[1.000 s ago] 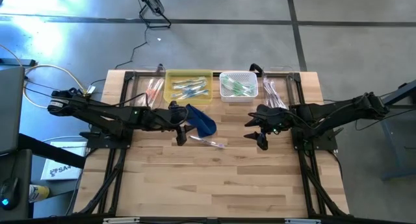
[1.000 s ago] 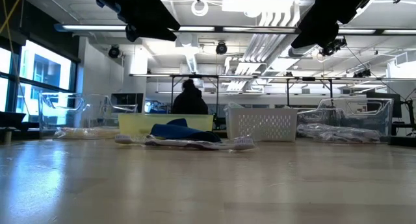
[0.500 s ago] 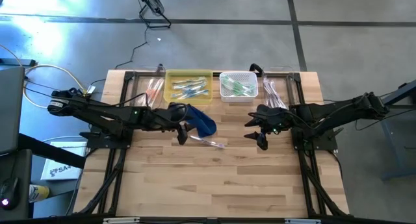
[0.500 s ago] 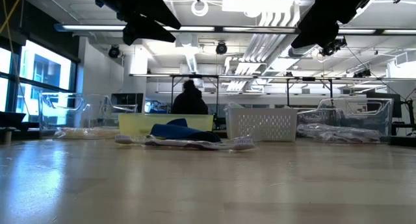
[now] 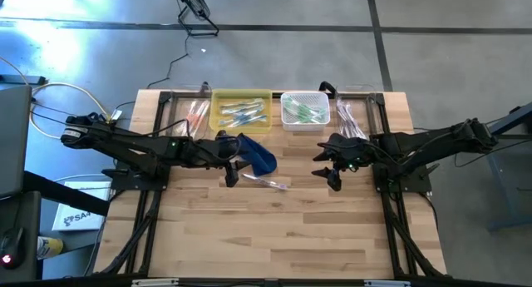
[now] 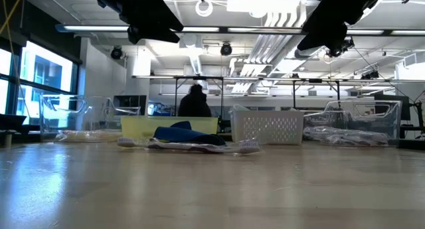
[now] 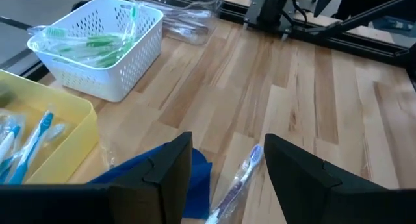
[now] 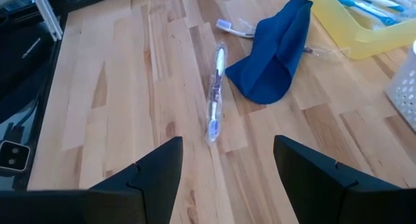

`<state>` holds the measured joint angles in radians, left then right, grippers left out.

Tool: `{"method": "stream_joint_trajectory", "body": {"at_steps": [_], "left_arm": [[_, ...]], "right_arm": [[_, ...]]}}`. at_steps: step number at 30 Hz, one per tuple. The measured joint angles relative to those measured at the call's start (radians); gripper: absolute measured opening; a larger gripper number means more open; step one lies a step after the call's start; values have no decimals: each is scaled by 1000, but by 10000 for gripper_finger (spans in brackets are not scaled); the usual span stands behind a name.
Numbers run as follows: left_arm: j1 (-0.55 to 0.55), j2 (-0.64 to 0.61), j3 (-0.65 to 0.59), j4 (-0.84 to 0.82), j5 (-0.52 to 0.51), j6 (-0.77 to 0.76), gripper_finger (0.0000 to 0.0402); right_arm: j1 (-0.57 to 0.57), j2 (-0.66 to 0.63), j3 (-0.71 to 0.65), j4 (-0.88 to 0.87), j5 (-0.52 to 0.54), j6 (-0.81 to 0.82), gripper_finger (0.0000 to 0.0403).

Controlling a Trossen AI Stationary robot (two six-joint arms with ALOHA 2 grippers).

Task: Pick & Place Toothbrushes
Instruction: Put the violet toothbrush into the right transparent bin

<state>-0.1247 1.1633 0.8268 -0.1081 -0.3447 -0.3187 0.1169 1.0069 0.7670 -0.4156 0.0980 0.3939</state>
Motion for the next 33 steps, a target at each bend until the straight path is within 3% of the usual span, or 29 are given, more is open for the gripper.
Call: {"method": "stream_joint_trajectory", "body": {"at_steps": [10,18,25,33], "left_arm": [[0,0,0,2,-20,-1,188],[0,0,0,-25,78,57,188],[2,-1,0,-203,95,25,188],[124,-1,0,-401,199,-79,170]], "right_arm": [[-8,0,0,0,6,-5,234],[-8,11,0,4,16,2,234],[-8,32,1,-2,57,11,234],[-8,50,-1,-7,58,55,234]]}}
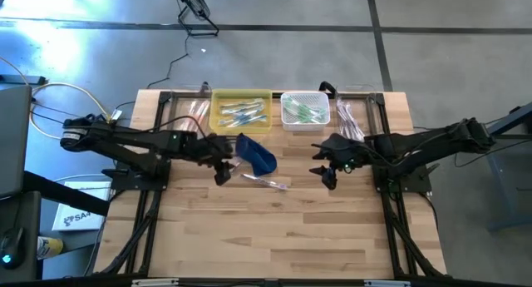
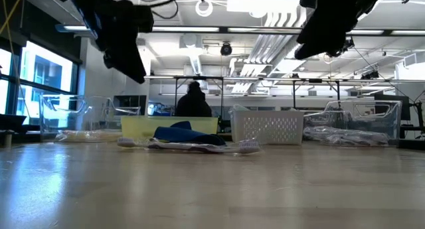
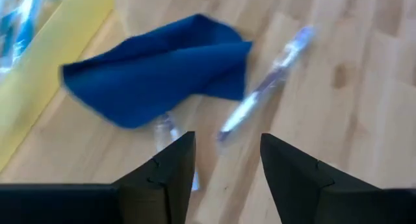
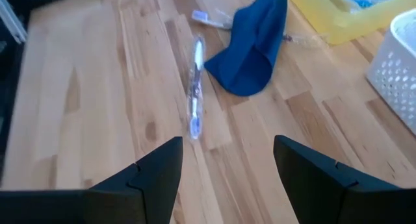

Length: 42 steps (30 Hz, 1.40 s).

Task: Pick & Place Toothbrushes
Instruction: Put the violet toothbrush into the right transparent bin

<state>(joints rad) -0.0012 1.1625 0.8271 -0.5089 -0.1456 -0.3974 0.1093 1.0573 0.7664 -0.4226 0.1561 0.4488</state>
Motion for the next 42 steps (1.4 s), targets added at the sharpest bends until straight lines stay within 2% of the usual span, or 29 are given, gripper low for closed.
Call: {"method": "stream_joint_trajectory", "body": {"at_steps": [7,13,16,19,24,42], "left_arm": [[120,54,2,-2,46,31,151],[155,205,1,11,67,55,150],[175,280,7,13,116,53,150],[188,336,10,23,165,57,150],[200,398,9,24,167,60,150],[198,425,9,47,166,60,150]], "right_arm": [[0,23,2,13,2,0,234],[0,47,1,6,2,-4,234],[0,50,1,-8,2,-4,234],[0,54,1,-8,2,-5,234],[0,59,1,-7,2,-8,234],[0,63,1,-16,2,-9,234]]}}
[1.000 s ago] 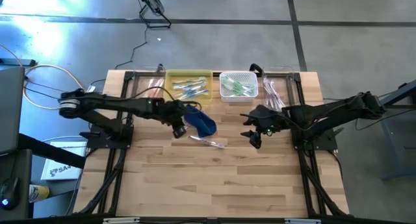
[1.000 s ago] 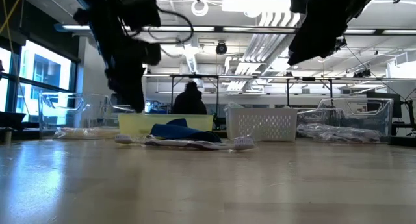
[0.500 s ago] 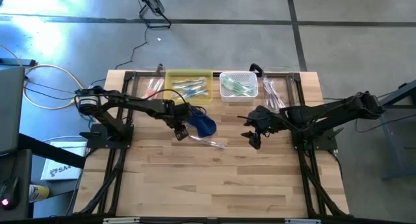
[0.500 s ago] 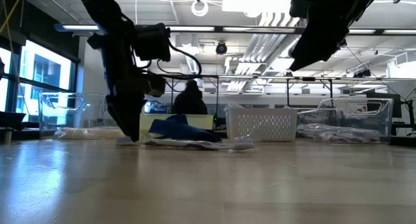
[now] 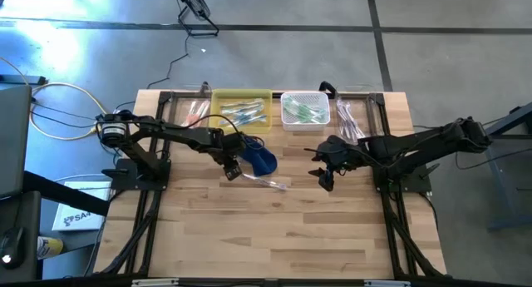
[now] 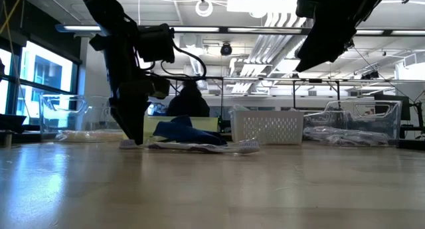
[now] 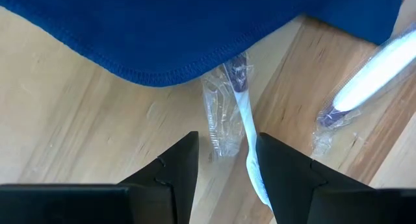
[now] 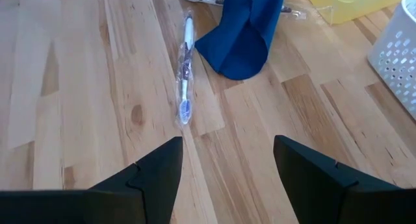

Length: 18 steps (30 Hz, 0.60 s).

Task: Pick & Place Toothbrushes
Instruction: Put the violet toothbrush into the right transparent bin

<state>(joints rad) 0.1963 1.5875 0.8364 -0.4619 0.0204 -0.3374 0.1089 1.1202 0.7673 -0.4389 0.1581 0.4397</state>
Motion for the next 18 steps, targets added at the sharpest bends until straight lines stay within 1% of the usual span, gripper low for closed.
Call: {"method": "stream_joint_trajectory", "body": {"at_steps": [9,18], "left_arm": [[0,0,1,-1,4,0,150],[0,1,69,-16,5,30,150]], "right_arm": [[0,0,0,0,0,0,234],[0,0,0,0,0,0,234]]}}
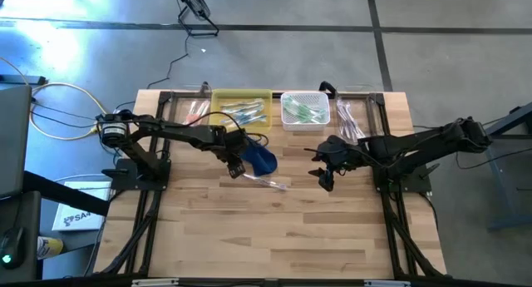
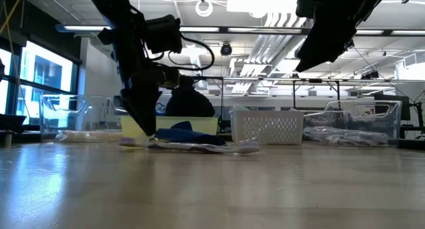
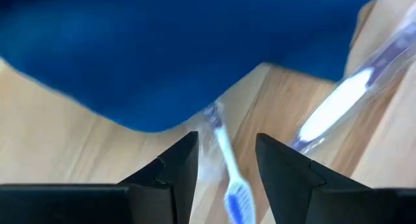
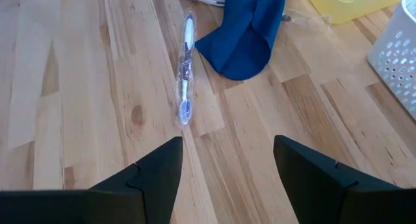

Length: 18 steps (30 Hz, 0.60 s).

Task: Pick & Place Toothbrushes
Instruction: Put the violet toothbrush into the right transparent bin

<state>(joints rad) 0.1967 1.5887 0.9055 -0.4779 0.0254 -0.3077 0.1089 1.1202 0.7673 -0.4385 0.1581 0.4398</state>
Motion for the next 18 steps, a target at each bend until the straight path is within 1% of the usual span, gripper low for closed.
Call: {"method": "stream_joint_trajectory", "body": {"at_steps": [4,9,18], "left_arm": [[0,0,24,-34,0,0,150],[0,0,24,-93,-17,-2,150],[0,0,24,-95,6,15,150]], "right_arm": [[0,0,0,0,0,0,234],[0,0,0,0,0,0,234],[0,0,0,0,0,0,234]]}}
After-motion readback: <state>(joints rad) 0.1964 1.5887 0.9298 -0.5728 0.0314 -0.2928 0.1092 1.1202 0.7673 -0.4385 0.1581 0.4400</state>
